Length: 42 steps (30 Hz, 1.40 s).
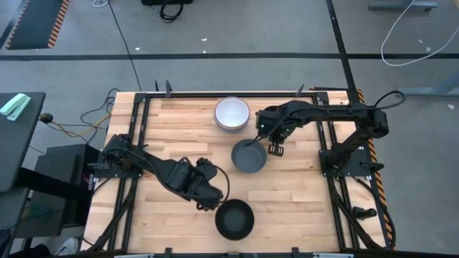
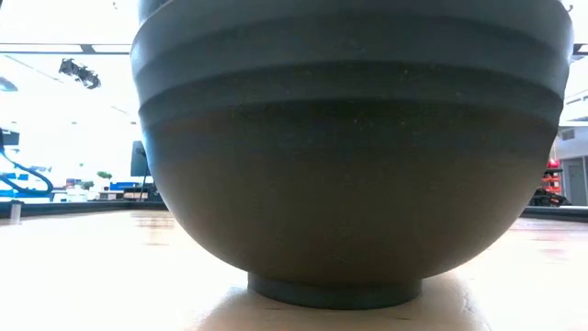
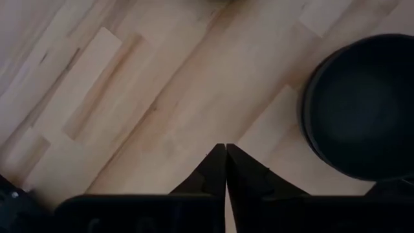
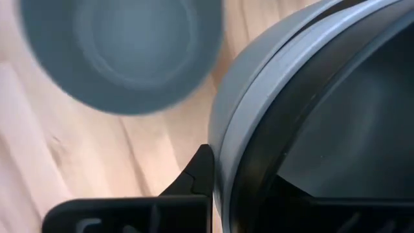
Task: Nest bowls inside each other
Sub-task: Stack the right stacked bowls on top of the gray bowl
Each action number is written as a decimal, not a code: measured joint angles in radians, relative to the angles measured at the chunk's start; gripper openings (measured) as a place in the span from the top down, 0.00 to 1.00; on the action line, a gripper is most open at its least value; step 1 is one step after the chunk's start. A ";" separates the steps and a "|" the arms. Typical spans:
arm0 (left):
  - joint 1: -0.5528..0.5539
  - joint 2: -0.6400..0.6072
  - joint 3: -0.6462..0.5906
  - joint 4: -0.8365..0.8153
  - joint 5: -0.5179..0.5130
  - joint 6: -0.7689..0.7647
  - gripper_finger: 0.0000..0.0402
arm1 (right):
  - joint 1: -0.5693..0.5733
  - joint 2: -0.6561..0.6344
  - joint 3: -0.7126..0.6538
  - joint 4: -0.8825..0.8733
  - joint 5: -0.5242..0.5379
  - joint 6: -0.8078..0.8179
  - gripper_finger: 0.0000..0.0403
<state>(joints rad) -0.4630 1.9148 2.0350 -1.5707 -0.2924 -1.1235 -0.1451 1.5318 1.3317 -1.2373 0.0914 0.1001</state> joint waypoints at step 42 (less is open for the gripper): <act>-0.029 0.000 0.000 0.000 -0.027 -0.078 0.92 | 0.317 0.390 0.265 -0.013 -0.021 -0.003 0.93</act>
<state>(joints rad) -0.4919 1.9148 2.0350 -1.5711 -0.3199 -1.2015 0.1719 1.9221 1.5966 -1.2499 0.0704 0.0972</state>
